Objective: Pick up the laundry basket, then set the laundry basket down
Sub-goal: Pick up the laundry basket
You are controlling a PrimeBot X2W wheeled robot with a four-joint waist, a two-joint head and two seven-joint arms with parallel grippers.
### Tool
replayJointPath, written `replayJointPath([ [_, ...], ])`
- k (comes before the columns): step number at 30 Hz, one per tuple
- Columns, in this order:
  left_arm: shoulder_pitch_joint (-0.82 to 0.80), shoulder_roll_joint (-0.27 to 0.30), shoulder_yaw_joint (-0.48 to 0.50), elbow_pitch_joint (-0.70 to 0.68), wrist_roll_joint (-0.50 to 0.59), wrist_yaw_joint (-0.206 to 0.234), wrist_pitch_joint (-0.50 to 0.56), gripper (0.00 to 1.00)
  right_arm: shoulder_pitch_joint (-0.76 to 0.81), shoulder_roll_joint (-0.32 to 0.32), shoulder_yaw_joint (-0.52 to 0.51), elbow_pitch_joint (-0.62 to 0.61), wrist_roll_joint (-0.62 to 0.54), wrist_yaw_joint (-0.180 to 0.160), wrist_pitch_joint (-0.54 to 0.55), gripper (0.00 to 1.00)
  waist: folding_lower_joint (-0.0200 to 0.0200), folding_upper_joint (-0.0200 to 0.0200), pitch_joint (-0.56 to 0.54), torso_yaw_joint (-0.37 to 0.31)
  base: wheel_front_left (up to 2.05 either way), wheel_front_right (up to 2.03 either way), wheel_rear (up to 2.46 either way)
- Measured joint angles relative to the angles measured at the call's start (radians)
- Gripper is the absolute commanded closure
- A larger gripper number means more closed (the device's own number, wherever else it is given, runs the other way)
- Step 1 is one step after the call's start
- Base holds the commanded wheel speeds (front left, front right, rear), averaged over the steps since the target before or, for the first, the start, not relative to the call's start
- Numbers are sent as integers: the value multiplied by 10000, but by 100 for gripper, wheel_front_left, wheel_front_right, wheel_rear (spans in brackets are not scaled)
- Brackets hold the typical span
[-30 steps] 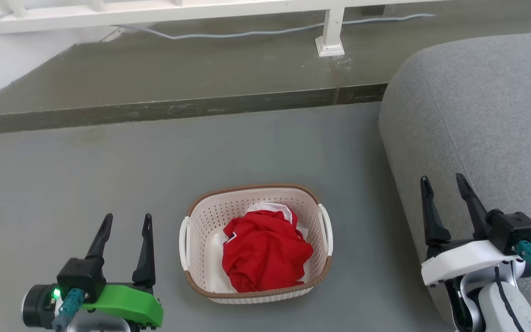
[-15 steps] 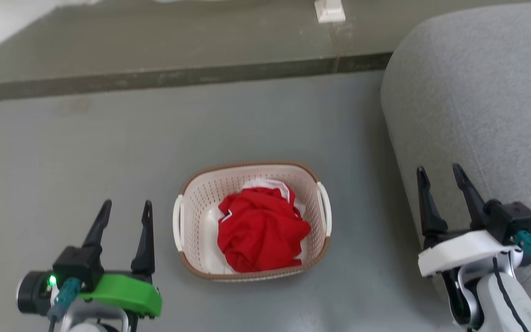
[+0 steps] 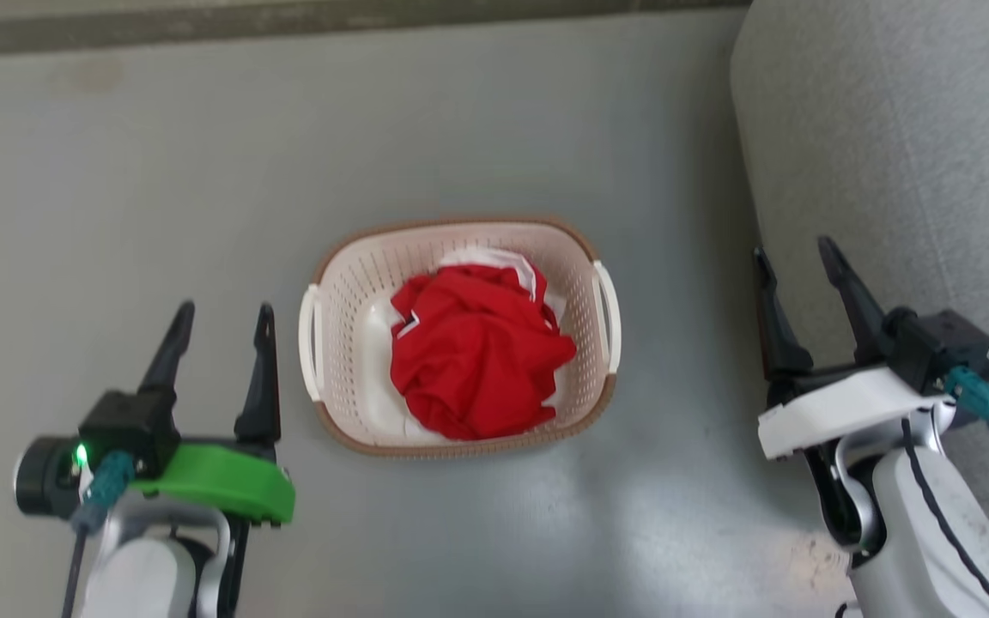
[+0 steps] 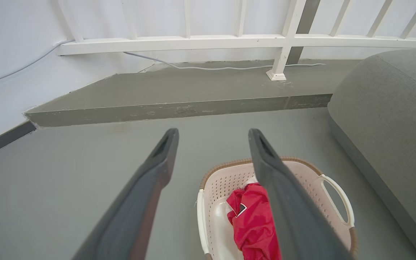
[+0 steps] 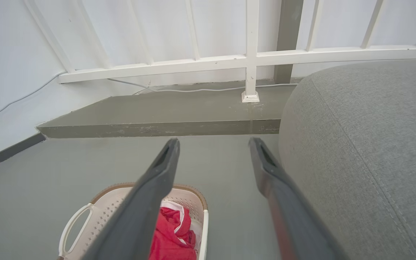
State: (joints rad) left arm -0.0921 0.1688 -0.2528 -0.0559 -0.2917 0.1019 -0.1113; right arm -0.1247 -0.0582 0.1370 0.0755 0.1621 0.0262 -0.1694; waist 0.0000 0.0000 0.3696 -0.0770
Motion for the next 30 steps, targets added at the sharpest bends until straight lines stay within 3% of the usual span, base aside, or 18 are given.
replayJointPath([
  [15, -1957, 150, 155, 606, -2, -157, 589, 0, -1527, 0, 240, 637, 104, 86, 121, 0, 1, 0, 2127, -61, 0, 0, 0],
  [22, -3110, 370, -73, 1457, 0, -614, 1137, 0, -2316, 6, 470, 1350, 169, 90, 224, 0, 1, 0, 3122, -151, 0, 0, 0],
  [30, -4295, 232, -109, 3010, -500, -1114, 1638, 0, -3307, 8, 911, 2638, 286, 207, 295, 0, 2, 0, 4243, -253, 0, 0, 0],
])
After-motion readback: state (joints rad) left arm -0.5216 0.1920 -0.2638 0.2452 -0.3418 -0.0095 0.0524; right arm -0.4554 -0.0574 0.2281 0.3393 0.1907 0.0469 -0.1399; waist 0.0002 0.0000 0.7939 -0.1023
